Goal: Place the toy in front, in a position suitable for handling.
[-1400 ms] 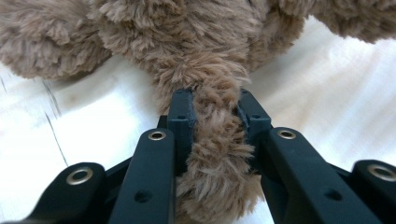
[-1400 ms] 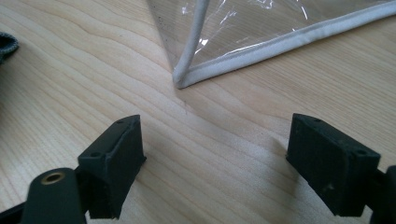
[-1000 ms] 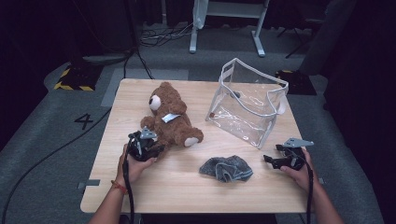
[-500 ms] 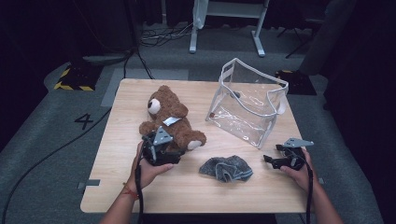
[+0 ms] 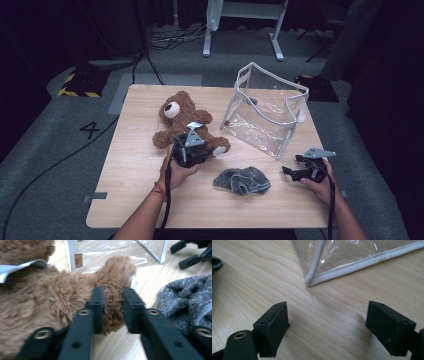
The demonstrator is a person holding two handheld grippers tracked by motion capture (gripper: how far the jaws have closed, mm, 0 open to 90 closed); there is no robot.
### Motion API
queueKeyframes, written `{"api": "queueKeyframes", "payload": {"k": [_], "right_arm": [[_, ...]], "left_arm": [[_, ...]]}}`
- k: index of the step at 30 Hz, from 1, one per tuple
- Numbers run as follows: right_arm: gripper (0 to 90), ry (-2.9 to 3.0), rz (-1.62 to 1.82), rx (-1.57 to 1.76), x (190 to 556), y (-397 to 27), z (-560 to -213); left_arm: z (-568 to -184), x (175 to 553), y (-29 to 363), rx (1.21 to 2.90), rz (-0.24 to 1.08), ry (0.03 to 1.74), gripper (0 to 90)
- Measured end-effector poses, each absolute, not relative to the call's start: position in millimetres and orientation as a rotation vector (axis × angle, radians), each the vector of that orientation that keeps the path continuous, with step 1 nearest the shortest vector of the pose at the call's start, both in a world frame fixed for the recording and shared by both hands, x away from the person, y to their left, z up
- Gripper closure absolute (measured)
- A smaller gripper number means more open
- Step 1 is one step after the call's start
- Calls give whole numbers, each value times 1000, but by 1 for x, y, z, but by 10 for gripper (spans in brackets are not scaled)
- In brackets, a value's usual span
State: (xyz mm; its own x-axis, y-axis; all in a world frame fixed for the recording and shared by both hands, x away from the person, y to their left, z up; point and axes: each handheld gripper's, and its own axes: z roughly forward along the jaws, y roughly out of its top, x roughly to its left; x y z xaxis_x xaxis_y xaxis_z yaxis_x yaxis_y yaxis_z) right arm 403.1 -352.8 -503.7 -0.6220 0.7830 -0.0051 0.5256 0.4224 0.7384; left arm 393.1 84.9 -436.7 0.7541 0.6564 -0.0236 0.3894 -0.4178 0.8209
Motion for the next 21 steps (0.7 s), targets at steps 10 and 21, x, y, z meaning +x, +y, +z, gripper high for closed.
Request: {"api": "queueKeyframes", "payload": {"k": [10, 21], "right_arm": [[186, 2333, 1026, 1123, 403, -353, -504], [186, 2333, 1026, 1123, 403, -353, -504]], "left_arm": [[-432, 381, 72, 2068, 399, 779, 416], [-431, 396, 54, 2062, 500, 849, 581]]}}
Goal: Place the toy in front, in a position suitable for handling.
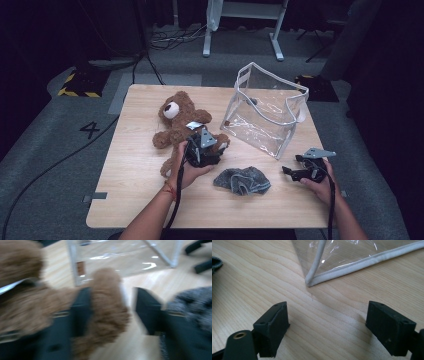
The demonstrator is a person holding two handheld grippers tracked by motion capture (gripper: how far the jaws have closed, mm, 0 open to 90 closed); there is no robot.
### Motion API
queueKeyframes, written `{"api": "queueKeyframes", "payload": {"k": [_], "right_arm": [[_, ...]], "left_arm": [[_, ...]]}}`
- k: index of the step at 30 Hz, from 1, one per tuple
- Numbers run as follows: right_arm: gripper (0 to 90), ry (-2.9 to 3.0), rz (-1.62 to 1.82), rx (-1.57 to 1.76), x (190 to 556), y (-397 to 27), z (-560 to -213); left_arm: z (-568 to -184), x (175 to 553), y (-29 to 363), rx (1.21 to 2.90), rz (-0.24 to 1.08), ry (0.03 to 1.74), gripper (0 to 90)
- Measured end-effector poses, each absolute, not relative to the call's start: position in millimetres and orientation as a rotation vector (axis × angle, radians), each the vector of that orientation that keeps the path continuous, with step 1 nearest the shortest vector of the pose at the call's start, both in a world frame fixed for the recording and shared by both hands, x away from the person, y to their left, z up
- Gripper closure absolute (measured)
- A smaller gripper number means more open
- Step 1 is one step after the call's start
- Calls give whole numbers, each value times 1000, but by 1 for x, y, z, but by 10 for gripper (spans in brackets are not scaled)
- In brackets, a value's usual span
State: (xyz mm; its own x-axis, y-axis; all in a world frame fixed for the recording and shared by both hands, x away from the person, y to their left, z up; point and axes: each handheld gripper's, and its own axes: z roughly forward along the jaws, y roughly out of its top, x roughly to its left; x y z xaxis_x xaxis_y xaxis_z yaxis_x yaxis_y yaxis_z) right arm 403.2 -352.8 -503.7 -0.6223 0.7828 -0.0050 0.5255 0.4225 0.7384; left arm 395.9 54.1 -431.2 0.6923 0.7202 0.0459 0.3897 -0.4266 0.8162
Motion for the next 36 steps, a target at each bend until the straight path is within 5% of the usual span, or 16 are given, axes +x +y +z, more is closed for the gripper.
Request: {"api": "queueKeyframes", "payload": {"k": [3, 5, 18, 36], "right_arm": [[186, 2333, 1026, 1123, 403, -353, -504], [186, 2339, 1028, 1115, 403, -353, -504], [239, 2474, 1161, 958, 388, -342, -486], [191, 2580, 1287, 540, 353, -247, -458]], "left_arm": [[-436, 405, 61, 2047, 431, 854, 810], [-437, 405, 63, 2044, 410, 858, 876], [-428, 377, 68, 2017, 321, 780, 893], [-417, 335, 50, 2087, 252, 666, 889]]}}
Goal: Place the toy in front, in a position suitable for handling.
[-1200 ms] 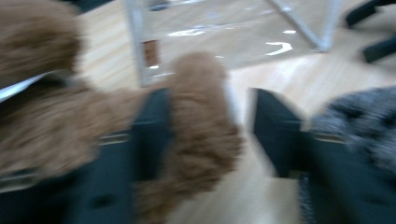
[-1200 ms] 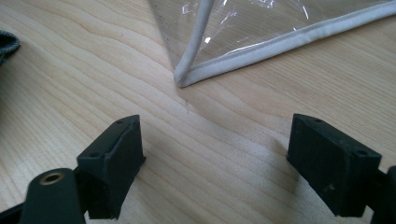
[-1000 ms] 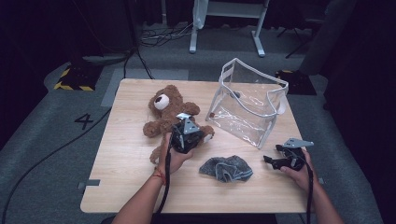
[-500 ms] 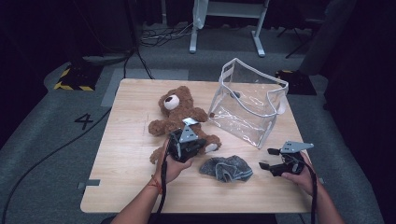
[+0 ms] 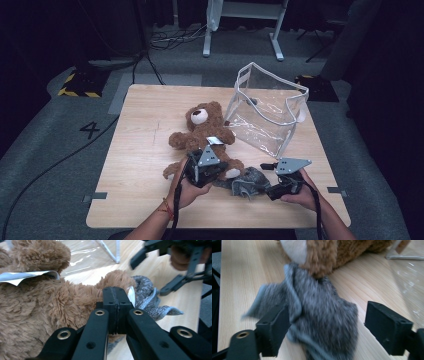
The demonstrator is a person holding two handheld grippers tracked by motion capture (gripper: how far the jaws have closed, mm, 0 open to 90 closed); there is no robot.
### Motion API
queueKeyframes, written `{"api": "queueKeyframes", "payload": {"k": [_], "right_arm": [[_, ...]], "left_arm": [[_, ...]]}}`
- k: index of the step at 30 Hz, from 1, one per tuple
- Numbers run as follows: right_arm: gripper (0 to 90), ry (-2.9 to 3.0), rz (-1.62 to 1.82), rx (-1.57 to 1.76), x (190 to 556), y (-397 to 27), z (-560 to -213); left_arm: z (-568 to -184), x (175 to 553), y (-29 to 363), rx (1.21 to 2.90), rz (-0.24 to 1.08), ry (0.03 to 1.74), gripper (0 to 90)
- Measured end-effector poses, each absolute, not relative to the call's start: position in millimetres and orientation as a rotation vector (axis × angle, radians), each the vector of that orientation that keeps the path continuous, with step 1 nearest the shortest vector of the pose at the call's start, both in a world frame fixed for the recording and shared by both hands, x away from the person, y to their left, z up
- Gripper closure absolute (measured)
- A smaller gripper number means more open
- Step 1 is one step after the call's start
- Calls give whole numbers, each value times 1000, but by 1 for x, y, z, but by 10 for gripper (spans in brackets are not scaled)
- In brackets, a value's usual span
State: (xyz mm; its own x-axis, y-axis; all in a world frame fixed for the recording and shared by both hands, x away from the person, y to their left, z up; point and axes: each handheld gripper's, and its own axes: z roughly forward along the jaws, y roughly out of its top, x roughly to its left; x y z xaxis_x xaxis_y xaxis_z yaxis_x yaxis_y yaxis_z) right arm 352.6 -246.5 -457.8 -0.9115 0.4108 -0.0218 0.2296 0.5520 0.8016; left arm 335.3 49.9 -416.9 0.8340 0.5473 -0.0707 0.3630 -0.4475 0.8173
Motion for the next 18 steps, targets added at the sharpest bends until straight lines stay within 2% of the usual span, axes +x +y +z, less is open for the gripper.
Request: {"api": "queueKeyframes", "payload": {"k": [1, 3, 5, 7, 12, 13, 14, 18], "right_arm": [[160, 2588, 1273, 543, 355, -239, -462], [163, 2605, 1229, 526, 357, -233, -466], [175, 2619, 1204, 527, 360, -228, -471], [241, 2634, 1176, 541, 363, -225, -476], [490, 2703, 1182, 550, 369, -230, -483], [518, 2705, 1168, 539, 368, -231, -483], [537, 2711, 1166, 540, 368, -233, -483], [557, 2720, 1161, 546, 368, -244, -483]], "left_arm": [[-417, 332, 47, 2088, 244, 658, 879], [-416, 331, 45, 2094, 245, 649, 862], [-414, 330, 44, 2104, 197, 613, 798], [-412, 328, 44, 2113, 212, 606, 713], [-405, 326, 56, 2087, 221, 626, 456], [-403, 325, 60, 2078, 243, 643, 370], [-398, 322, 73, 2045, 305, 696, 329], [-388, 322, 109, 1961, 347, 805, 241]]}}
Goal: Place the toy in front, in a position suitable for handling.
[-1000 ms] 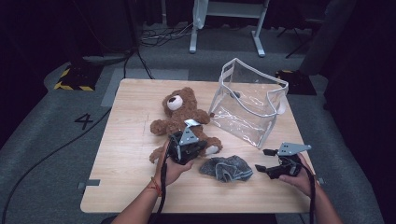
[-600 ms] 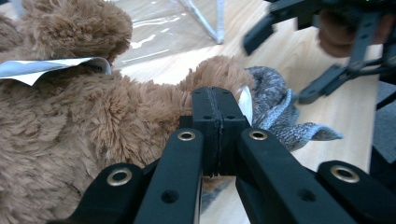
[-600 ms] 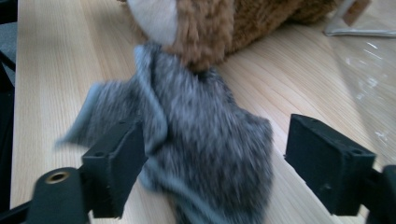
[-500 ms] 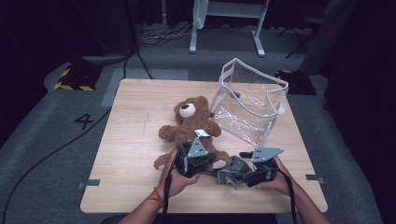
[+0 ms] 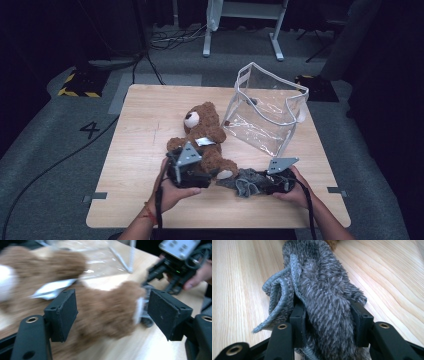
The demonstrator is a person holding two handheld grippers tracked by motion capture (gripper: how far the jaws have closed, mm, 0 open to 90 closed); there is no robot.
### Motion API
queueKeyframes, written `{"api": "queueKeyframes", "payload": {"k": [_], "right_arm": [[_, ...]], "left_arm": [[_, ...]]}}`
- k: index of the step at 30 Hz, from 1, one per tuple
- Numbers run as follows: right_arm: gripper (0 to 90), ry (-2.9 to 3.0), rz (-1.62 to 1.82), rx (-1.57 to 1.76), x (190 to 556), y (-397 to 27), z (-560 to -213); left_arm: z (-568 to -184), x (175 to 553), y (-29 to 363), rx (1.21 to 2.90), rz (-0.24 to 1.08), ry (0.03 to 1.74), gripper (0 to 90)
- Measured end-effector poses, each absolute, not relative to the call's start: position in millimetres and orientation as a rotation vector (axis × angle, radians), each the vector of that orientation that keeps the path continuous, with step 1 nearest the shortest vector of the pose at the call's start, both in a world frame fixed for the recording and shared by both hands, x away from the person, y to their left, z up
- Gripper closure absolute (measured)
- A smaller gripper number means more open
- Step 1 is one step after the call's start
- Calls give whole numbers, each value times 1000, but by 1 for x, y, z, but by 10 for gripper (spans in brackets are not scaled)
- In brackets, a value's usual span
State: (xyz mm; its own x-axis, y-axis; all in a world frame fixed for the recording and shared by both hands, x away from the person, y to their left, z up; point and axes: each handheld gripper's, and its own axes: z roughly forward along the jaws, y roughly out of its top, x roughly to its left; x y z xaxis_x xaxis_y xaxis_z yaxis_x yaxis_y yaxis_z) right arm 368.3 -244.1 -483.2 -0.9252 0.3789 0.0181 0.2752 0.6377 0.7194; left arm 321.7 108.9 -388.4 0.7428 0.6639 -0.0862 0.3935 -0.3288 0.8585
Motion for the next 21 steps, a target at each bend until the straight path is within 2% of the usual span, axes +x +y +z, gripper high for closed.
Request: {"api": "queueKeyframes", "payload": {"k": [4, 6, 10, 14, 17, 18, 19, 21], "right_arm": [[544, 2713, 1145, 576, 368, -260, -483], [529, 2710, 1128, 597, 369, -268, -482], [464, 2702, 1103, 639, 371, -282, -480], [397, 2695, 1100, 659, 373, -287, -482], [356, 2696, 1098, 659, 374, -288, -483], [328, 2691, 1098, 671, 375, -288, -484], [328, 2691, 1098, 671, 375, -288, -484], [296, 2683, 1104, 683, 375, -291, -485]], "left_arm": [[-386, 325, 138, 1923, 436, 883, 222], [-392, 341, 167, 1877, 401, 952, 213], [-412, 377, 187, 1899, 328, 1012, 209], [-431, 411, 183, 1957, 236, 1010, 183], [-439, 425, 177, 1970, 217, 1025, 181], [-447, 437, 172, 1961, 144, 1022, 138], [-447, 437, 172, 1961, 144, 1022, 109], [-451, 444, 168, 1899, 70, 986, 102]]}}
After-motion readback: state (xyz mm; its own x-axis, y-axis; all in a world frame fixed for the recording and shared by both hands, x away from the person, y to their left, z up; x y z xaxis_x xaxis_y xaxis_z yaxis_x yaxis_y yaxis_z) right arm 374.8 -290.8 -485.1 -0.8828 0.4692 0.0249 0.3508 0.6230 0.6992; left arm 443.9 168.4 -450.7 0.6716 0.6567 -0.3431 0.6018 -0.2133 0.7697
